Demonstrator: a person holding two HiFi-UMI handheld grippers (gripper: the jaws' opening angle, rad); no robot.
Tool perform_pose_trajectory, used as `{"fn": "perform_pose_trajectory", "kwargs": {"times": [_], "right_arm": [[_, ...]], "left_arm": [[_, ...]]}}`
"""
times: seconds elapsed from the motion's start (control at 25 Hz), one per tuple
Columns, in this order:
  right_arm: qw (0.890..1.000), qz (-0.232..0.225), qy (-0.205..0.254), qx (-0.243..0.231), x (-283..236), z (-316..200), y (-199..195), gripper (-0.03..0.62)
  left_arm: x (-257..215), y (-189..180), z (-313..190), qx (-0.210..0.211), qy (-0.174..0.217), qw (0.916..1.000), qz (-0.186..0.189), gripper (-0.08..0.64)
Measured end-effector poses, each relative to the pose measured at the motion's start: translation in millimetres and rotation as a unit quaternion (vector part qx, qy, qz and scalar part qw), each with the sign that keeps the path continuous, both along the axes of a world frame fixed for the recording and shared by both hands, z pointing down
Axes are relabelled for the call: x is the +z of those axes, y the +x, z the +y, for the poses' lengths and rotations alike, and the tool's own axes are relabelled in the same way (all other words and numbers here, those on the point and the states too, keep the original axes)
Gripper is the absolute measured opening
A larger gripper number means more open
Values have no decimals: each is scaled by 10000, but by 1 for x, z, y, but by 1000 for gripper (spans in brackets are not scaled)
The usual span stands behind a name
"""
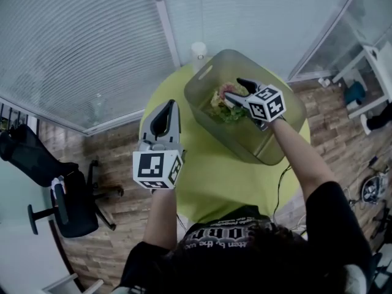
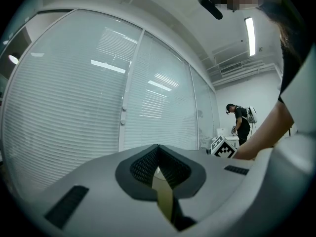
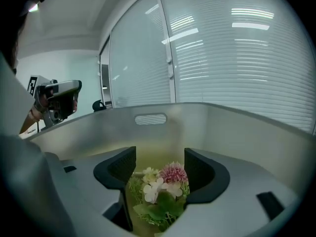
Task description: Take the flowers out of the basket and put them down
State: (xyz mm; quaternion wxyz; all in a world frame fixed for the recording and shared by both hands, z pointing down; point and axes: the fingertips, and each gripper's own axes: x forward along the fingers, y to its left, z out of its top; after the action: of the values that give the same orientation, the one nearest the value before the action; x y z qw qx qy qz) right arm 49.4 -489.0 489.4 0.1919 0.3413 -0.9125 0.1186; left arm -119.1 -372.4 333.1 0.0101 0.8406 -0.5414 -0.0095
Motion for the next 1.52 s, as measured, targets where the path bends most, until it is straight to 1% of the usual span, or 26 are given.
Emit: {"fn": "perform_pose_trajectory", "kwargs": {"times": [0.16,0.32,0.44,0.56,0.72,0.88,1.0,1.12,1.16,1.28,1.4,1.52], "right_arm": [[9995,205,-188,129,26,-4,0,333],[9982,385,-452,104,53,-4,-1,358],[9955,654,-678,133,74,-3,1,385],[9930,741,-884,244,92,-2,3,391],[9887,1103,-1007,96,116,9,5,391],[9879,982,-1202,52,127,10,-1,391],[9838,1288,-1227,-206,136,19,-5,391],[9816,1424,-1236,-284,140,21,-4,388],[9811,1465,-1230,-287,141,21,-4,377],[9792,1599,-1238,-161,138,17,0,278],[9801,1510,-1288,49,131,12,2,183],[9807,1451,-1300,190,124,12,8,113]], "left_arm": [[-1,6,-9,104,9,9999,-27,2],[2,12,-14,213,-9,9998,-25,2],[9,16,-16,289,-93,9995,-44,2],[16,20,-18,386,-192,9991,-33,2],[25,20,-16,404,-297,9987,-61,2],[25,16,-14,439,-296,9984,-183,2],[28,13,-10,372,-341,9985,-209,2],[31,9,-8,319,-372,9986,-219,2],[30,9,-7,314,-380,9985,-224,2],[26,10,-7,302,-356,9987,-202,2],[22,12,-5,237,-290,9991,-195,2],[18,13,-5,123,-316,9993,-130,2]]}}
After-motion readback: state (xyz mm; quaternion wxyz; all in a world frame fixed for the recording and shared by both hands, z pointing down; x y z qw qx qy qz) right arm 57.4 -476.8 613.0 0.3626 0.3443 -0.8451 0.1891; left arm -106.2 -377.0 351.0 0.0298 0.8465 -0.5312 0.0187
